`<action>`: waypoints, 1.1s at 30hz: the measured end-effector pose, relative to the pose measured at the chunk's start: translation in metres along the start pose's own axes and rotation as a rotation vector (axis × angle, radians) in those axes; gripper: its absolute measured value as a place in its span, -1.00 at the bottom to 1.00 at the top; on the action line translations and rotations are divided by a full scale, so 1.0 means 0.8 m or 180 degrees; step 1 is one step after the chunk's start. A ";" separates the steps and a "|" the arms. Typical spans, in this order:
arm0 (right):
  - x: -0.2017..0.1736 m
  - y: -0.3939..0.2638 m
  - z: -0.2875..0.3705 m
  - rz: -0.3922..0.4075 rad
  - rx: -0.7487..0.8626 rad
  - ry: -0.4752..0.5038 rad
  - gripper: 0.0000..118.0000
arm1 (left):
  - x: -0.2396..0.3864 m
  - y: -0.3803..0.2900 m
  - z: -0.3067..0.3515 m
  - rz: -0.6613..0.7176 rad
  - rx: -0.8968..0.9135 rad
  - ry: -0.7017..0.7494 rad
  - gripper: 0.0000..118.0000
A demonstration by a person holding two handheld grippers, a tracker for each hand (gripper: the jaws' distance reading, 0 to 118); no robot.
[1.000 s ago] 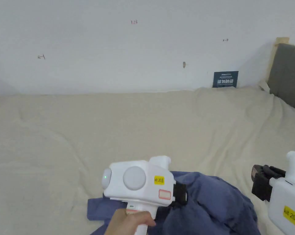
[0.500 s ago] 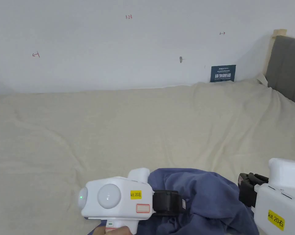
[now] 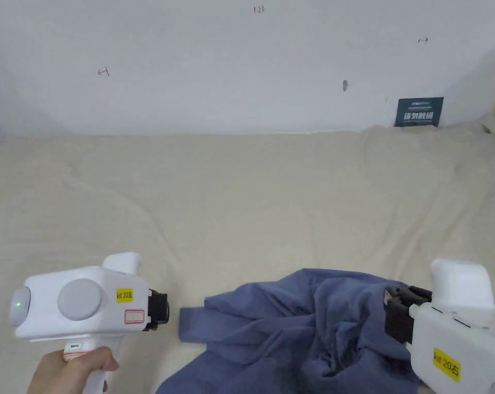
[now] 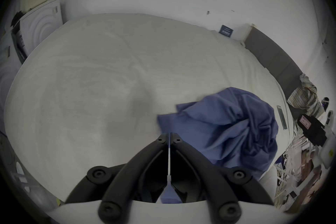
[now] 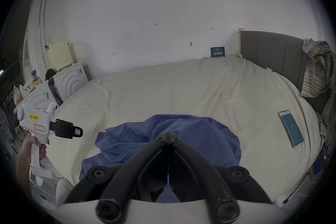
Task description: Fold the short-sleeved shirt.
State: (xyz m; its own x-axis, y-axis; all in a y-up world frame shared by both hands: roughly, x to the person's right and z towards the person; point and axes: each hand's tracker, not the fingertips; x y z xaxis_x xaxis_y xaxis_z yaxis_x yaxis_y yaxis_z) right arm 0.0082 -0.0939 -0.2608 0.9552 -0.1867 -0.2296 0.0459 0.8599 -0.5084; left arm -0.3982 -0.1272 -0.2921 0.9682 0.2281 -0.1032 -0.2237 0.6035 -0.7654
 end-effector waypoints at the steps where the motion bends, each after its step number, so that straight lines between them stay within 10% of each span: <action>1: -0.003 0.000 -0.003 0.0012 -0.0017 0.0014 -1.00 | -0.004 -0.002 -0.001 0.0017 -0.0024 0.0018 -0.97; 9: -0.017 -0.002 -0.016 0.0113 -0.0124 0.0050 -1.00 | 0.009 -0.011 -0.035 0.0014 -0.0157 -0.0018 -0.96; 13: -0.015 -0.002 -0.022 0.0152 -0.0161 0.0013 -1.00 | 0.014 0.007 -0.068 -0.0033 -0.0195 0.0075 0.80; 14: -0.013 -0.002 -0.023 0.0148 -0.0174 0.0006 -1.00 | 0.017 0.011 -0.072 -0.0126 -0.0174 0.0162 0.84; 27: -0.012 -0.008 -0.048 0.0245 -0.0352 -0.0134 -1.00 | 0.049 0.009 -0.147 -0.0932 -0.0283 0.0483 0.49; 29: -0.013 -0.008 -0.047 0.0314 -0.0330 -0.0177 -1.00 | 0.045 0.013 -0.138 -0.0759 -0.0285 0.0311 0.04; 31: -0.012 -0.007 -0.048 0.0327 -0.0335 -0.0168 -1.00 | 0.044 0.009 -0.130 -0.0850 -0.0153 0.0371 -0.93; 33: -0.011 -0.007 -0.049 0.0276 -0.0334 -0.0140 -1.00 | 0.042 0.003 -0.131 -0.0923 -0.0182 0.0268 -0.94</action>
State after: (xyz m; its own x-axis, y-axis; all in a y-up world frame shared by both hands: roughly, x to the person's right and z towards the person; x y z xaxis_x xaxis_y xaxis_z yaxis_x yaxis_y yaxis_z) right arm -0.0121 -0.1155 -0.2886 0.9662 -0.0910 -0.2411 -0.0660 0.8171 -0.5727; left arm -0.3542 -0.1980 -0.3637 0.9971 -0.0132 0.0744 0.0678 0.5897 -0.8048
